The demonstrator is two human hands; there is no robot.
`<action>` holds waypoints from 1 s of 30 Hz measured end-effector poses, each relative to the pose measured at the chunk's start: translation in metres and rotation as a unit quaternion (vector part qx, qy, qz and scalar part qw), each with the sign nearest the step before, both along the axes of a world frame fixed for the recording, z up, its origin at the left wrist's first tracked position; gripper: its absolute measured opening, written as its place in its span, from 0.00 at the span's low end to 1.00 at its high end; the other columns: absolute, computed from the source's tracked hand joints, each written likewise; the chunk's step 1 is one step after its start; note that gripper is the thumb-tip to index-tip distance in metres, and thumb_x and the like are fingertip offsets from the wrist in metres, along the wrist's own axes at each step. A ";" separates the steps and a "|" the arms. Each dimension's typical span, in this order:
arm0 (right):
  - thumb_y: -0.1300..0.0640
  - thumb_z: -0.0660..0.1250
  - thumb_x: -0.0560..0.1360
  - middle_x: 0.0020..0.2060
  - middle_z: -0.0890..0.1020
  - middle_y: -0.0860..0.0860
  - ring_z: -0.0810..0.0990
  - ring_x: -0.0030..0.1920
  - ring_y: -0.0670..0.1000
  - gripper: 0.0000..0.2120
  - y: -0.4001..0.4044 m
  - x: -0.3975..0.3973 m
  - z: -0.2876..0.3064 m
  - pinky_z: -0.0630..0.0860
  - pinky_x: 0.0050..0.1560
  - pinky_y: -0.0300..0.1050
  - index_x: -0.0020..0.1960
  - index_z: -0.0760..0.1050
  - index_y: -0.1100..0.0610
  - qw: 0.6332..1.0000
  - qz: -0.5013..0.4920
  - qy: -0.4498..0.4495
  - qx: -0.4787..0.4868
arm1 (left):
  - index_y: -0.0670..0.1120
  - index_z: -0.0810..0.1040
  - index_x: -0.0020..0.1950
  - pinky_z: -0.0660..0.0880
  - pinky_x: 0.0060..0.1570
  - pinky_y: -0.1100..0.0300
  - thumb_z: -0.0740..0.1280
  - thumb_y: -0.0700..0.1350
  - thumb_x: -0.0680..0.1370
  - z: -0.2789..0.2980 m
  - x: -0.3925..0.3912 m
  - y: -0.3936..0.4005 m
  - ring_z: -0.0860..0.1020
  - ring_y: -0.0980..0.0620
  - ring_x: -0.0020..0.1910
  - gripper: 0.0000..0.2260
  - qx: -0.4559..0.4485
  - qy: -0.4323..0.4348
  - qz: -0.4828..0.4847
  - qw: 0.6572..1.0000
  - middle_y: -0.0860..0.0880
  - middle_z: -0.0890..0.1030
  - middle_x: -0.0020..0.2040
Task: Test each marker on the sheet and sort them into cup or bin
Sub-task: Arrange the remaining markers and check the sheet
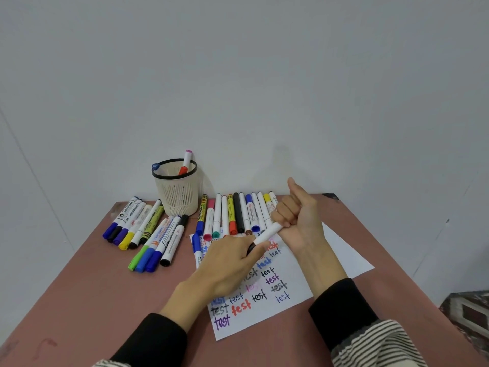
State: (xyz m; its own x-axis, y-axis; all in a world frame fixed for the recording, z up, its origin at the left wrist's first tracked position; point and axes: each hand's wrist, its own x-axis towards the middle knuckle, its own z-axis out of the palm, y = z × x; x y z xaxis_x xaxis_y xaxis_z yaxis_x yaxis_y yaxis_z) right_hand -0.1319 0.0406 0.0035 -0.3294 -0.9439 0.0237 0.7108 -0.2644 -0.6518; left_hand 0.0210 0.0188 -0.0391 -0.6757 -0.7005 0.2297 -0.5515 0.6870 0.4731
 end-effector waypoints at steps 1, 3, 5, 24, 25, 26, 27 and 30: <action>0.55 0.63 0.79 0.17 0.55 0.45 0.52 0.18 0.43 0.29 0.000 0.000 0.000 0.51 0.21 0.37 0.22 0.56 0.51 1.000 0.000 0.000 -0.003 | 0.47 0.65 0.36 0.65 0.35 0.57 0.52 0.63 0.80 0.000 0.000 0.001 0.62 0.53 0.29 0.22 0.010 0.004 -0.001 1.000 0.50 0.66 0.31; 0.55 0.63 0.79 0.17 0.55 0.45 0.52 0.18 0.43 0.29 0.001 0.002 0.001 0.50 0.21 0.37 0.22 0.56 0.51 1.000 0.002 0.000 -0.007 | 0.47 0.63 0.35 0.63 0.34 0.59 0.53 0.63 0.80 0.002 -0.001 0.002 0.61 0.54 0.29 0.22 0.031 0.016 -0.004 0.999 0.51 0.64 0.30; 0.56 0.63 0.78 0.17 0.55 0.45 0.51 0.18 0.43 0.29 0.002 0.001 0.002 0.50 0.21 0.37 0.22 0.56 0.51 1.000 -0.002 0.000 -0.008 | 0.47 0.62 0.34 0.62 0.33 0.58 0.55 0.63 0.79 0.003 -0.001 0.002 0.61 0.54 0.28 0.22 0.066 0.040 -0.011 0.997 0.51 0.64 0.30; 0.38 0.53 0.80 0.40 0.78 0.49 0.72 0.38 0.47 0.28 -0.005 0.009 -0.023 0.70 0.39 0.39 0.51 0.85 0.57 0.934 -0.009 0.334 0.128 | 0.57 0.68 0.44 0.62 0.30 0.64 0.54 0.67 0.76 -0.005 0.019 -0.016 0.71 0.56 0.30 0.15 -0.078 0.030 0.074 0.994 0.53 0.72 0.31; 0.37 0.49 0.81 0.31 0.75 0.48 0.69 0.31 0.47 0.33 -0.005 0.004 -0.025 0.69 0.33 0.38 0.49 0.84 0.60 0.938 -0.037 0.313 0.140 | 0.57 0.66 0.43 0.63 0.30 0.64 0.55 0.65 0.78 -0.007 0.020 -0.017 0.71 0.56 0.31 0.13 -0.056 0.040 0.072 0.995 0.53 0.73 0.32; 0.35 0.47 0.80 0.26 0.73 0.49 0.67 0.26 0.47 0.37 -0.005 -0.001 -0.026 0.67 0.28 0.37 0.48 0.83 0.62 0.939 -0.061 0.302 0.151 | 0.58 0.65 0.43 0.64 0.31 0.64 0.56 0.63 0.79 -0.009 0.020 -0.018 0.70 0.57 0.31 0.11 -0.036 0.049 0.065 0.996 0.53 0.73 0.32; 0.33 0.46 0.79 0.24 0.73 0.51 0.66 0.24 0.47 0.39 -0.005 -0.006 -0.028 0.66 0.25 0.37 0.48 0.83 0.63 0.938 -0.077 0.299 0.158 | 0.58 0.64 0.44 0.65 0.32 0.62 0.56 0.61 0.80 -0.011 0.021 -0.018 0.70 0.57 0.31 0.10 -0.017 0.058 0.052 0.997 0.52 0.73 0.33; 0.31 0.50 0.77 0.34 0.84 0.57 0.71 0.24 0.47 0.35 -0.003 -0.015 -0.033 0.71 0.29 0.39 0.51 0.83 0.57 0.941 -0.078 0.284 0.165 | 0.58 0.65 0.47 0.68 0.35 0.56 0.55 0.56 0.82 -0.014 0.020 -0.016 0.68 0.57 0.31 0.06 0.035 0.071 0.002 0.997 0.52 0.73 0.34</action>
State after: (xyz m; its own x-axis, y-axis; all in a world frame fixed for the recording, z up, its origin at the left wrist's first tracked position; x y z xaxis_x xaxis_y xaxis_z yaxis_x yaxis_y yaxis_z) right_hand -0.1468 0.0377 -0.0300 -0.4876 -0.8718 -0.0480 0.1929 -0.0539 -0.9797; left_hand 0.0413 0.0029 -0.0530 -0.6367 -0.7210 0.2734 -0.4789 0.6476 0.5927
